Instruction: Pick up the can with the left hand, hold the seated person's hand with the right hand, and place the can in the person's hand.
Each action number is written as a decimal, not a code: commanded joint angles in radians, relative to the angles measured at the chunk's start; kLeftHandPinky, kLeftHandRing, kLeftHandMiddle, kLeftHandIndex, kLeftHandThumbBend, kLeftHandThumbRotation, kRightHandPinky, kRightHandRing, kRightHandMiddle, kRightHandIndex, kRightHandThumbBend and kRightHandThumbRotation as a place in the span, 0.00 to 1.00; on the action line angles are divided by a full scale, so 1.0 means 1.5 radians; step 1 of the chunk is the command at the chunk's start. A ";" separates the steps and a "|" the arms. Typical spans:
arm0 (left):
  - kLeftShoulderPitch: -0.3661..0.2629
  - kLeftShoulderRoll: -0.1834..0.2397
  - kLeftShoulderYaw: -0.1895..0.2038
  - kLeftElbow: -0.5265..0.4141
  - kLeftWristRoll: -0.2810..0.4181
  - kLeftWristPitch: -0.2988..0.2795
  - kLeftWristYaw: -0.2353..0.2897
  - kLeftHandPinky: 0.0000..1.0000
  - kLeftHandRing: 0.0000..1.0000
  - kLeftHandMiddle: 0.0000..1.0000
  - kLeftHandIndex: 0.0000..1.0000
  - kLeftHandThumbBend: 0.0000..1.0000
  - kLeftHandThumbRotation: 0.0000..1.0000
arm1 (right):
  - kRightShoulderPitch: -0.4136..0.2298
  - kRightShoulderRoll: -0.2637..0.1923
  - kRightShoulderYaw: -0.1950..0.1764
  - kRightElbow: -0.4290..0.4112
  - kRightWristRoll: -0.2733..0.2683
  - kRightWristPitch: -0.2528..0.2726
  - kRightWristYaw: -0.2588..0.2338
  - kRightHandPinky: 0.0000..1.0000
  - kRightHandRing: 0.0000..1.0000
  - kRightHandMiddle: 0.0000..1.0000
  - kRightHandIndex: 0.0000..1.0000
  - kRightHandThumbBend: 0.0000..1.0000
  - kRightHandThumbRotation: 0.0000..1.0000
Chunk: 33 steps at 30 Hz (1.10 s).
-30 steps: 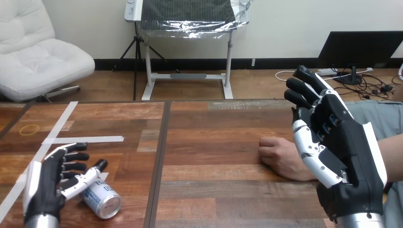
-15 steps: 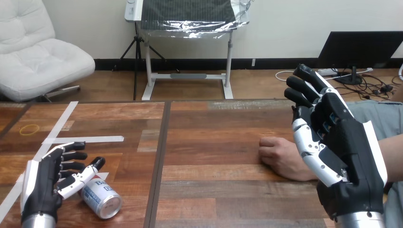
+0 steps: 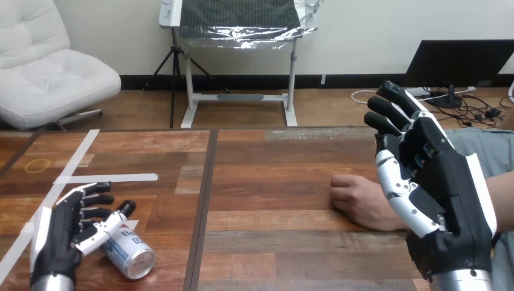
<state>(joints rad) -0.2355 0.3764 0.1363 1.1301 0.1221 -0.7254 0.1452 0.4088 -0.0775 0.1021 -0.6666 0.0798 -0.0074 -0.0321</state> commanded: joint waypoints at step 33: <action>-0.004 -0.054 -0.009 -0.048 0.011 -0.050 0.022 0.57 0.64 0.69 0.72 0.62 0.16 | -0.034 0.011 -0.017 -0.029 0.008 -0.002 0.004 0.89 0.83 0.83 0.83 0.00 0.00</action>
<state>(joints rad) -0.2196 0.2930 0.1321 1.1114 0.1335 -0.7716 0.1618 0.4088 -0.0781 0.0914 -0.6666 0.0828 -0.0071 -0.0273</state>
